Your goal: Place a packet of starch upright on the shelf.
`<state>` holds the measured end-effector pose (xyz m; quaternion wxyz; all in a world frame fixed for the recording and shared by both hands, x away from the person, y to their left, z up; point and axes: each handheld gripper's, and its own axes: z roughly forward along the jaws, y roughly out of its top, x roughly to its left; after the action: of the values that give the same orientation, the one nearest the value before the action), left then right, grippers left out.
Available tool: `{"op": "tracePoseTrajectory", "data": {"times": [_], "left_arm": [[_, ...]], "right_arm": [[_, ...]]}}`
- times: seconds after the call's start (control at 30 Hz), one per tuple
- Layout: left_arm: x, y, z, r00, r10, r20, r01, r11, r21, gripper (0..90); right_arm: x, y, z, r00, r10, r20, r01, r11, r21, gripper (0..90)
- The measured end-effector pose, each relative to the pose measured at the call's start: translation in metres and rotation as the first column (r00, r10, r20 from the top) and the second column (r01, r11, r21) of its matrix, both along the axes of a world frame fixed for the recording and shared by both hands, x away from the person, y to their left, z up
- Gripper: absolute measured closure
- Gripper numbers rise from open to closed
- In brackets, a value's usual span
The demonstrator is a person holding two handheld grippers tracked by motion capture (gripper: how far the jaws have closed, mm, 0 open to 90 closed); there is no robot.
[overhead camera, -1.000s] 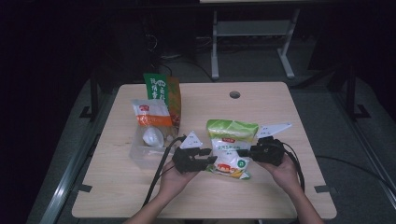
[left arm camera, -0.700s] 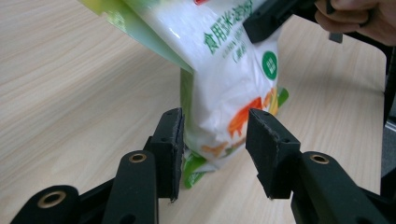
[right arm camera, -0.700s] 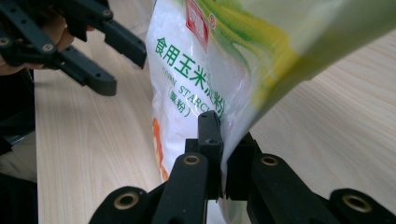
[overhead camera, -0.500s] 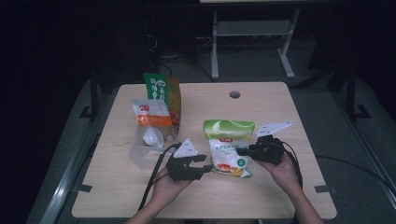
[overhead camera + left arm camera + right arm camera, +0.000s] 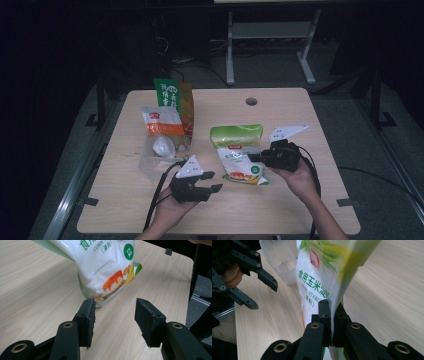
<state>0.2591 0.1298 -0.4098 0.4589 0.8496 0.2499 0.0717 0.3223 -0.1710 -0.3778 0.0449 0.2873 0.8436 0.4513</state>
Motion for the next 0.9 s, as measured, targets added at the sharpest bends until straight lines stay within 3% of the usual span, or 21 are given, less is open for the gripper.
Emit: {"op": "tracePoseTrajectory", "data": {"times": [0.9], "left_arm": [[-0.022, 0.024, -0.012, 1.0000, 0.009, 0.002, -0.009, 0.9999, -0.007, 45.9]], "right_arm": [[0.011, 0.038, 0.026, 0.9991, 0.041, 0.010, -0.041, 0.999, 0.004, 88.4]]}}
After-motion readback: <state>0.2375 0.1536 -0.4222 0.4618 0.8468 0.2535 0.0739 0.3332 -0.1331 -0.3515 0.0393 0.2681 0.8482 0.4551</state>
